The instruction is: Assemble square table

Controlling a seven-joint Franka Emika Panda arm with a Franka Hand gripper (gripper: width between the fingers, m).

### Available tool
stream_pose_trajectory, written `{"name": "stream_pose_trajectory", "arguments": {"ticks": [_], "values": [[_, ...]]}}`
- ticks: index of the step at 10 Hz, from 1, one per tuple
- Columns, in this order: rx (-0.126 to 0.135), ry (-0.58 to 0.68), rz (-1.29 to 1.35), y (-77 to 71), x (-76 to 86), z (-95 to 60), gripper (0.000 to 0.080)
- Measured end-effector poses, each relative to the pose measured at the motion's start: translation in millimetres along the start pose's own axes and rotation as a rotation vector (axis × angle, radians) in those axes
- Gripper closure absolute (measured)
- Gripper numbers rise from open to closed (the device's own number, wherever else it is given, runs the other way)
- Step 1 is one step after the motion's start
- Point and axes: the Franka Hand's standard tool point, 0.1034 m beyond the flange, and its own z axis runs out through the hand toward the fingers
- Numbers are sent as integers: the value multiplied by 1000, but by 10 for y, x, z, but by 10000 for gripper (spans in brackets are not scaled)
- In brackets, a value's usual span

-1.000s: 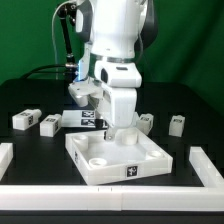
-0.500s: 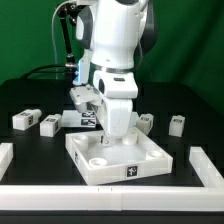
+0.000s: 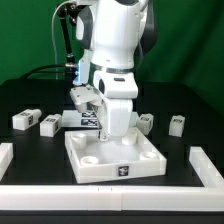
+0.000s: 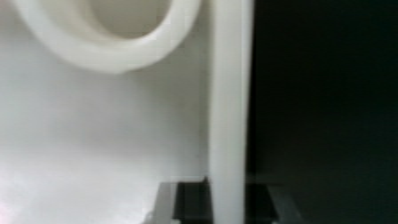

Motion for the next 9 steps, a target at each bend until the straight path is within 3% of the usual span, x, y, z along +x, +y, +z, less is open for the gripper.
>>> {"name": "stream_pose_trajectory", "arguments": {"ticks": [6, 7, 9], "values": [[3, 1, 47, 35, 54, -5, 745], [3, 4, 96, 197, 259, -29, 745], [-27, 16, 119, 568, 603, -67, 745]]}}
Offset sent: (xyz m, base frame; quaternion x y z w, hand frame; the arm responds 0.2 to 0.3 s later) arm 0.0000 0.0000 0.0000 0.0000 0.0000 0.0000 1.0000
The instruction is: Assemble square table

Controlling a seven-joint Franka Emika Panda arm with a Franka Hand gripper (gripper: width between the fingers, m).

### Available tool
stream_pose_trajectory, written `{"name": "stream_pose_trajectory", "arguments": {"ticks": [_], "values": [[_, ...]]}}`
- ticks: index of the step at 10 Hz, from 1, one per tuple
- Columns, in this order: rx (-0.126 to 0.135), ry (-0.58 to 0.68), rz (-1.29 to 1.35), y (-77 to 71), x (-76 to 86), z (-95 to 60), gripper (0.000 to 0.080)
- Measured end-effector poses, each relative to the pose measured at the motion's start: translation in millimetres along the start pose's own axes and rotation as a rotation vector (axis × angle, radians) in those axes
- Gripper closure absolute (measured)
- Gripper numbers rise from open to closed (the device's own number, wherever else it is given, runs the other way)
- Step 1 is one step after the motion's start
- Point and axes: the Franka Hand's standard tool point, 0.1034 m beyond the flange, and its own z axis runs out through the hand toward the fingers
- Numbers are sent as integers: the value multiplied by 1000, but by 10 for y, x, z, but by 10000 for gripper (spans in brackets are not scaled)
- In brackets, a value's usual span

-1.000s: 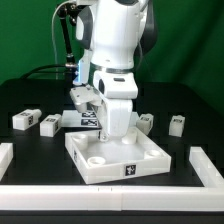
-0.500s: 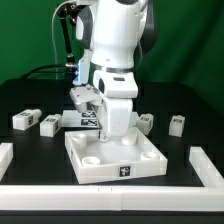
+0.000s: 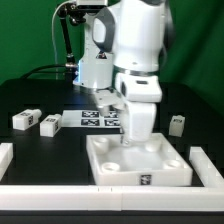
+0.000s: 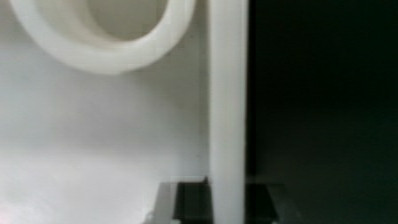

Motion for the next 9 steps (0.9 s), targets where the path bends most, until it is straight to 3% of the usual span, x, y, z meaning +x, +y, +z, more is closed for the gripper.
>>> {"name": "stream_pose_trajectory", "arguments": {"ticks": [1, 2, 4, 5, 6, 8, 9], "values": [[-15, 2, 15, 160, 114, -10, 745], [-3, -8, 50, 262, 171, -15, 745], [16, -13, 74, 279, 193, -13, 745], [64, -11, 115, 276, 190, -9, 745], [75, -16, 116, 274, 191, -12, 745], [73, -15, 116, 266, 190, -6, 736], [73, -15, 116, 266, 190, -5, 554]]}}
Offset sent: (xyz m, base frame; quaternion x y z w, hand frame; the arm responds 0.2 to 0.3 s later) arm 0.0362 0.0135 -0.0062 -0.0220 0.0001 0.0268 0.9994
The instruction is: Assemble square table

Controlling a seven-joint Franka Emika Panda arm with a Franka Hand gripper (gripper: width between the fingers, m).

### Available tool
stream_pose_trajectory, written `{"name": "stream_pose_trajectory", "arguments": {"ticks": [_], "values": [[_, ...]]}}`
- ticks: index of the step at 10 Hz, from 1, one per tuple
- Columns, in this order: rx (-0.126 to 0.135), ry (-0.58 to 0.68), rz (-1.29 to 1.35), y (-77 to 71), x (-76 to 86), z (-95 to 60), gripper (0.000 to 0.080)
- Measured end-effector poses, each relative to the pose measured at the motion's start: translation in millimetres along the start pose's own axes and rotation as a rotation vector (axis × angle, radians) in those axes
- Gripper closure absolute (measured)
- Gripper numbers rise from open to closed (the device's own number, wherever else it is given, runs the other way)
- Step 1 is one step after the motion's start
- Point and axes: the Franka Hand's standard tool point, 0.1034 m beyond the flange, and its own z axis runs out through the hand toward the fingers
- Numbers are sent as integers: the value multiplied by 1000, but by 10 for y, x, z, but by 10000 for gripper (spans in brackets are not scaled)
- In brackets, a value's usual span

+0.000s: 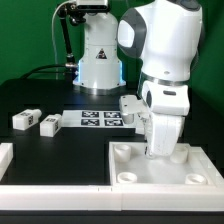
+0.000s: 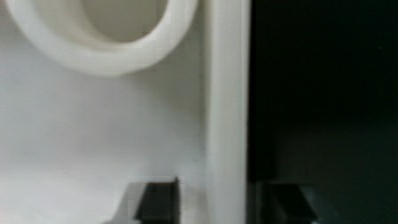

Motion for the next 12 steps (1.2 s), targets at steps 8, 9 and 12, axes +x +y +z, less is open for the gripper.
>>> {"name": "stream_pose_trajectory", "arguments": {"ticks": [8, 9, 12], "values": [[0, 0, 0, 1, -2, 0, 152], [-2, -1, 12, -1, -7, -27, 151], [-9, -16, 200, -125, -36, -344, 151]]}}
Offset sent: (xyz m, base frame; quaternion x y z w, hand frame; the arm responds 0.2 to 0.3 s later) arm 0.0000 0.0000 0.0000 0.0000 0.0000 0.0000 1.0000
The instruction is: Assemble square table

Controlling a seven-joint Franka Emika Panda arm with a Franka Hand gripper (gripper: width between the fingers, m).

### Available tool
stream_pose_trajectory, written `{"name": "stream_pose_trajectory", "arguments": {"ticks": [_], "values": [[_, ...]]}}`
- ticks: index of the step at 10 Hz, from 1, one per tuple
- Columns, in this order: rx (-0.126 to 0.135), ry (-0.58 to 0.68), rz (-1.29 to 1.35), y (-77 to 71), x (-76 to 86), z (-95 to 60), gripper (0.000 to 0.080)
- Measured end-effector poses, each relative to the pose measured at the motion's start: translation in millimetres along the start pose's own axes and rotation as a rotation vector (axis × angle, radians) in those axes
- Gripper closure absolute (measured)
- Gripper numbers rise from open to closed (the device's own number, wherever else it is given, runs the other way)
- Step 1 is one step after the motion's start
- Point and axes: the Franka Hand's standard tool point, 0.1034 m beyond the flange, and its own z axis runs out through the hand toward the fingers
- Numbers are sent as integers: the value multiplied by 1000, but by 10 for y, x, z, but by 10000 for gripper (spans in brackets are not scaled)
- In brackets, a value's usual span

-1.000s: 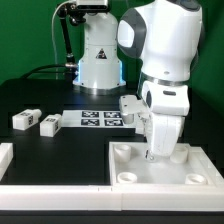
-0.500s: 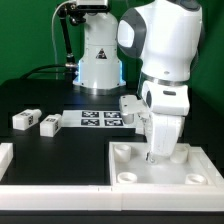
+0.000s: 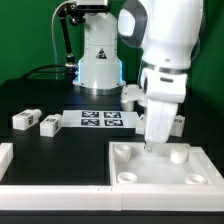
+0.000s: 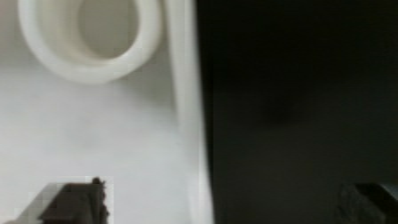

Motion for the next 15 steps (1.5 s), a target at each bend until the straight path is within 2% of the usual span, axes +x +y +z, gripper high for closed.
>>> {"name": "stream_pose_trajectory", "arguments": {"ticks": [2, 4, 8, 9, 10, 11, 12, 13, 15], "values": [[-5, -18, 141, -43, 56, -245, 151], [6, -14, 333, -99, 132, -277, 151], [12, -3, 570, -108, 150, -263, 151], [26, -9, 691, -130, 159, -270, 151], [57, -36, 884, -185, 191, -310, 151], [80, -47, 1046, -318, 245, -257, 151], [159, -91, 1236, -465, 288, -266, 151], [197, -93, 1371, -435, 349, -305, 151], [203, -103, 1488, -440, 373, -291, 151]]}}
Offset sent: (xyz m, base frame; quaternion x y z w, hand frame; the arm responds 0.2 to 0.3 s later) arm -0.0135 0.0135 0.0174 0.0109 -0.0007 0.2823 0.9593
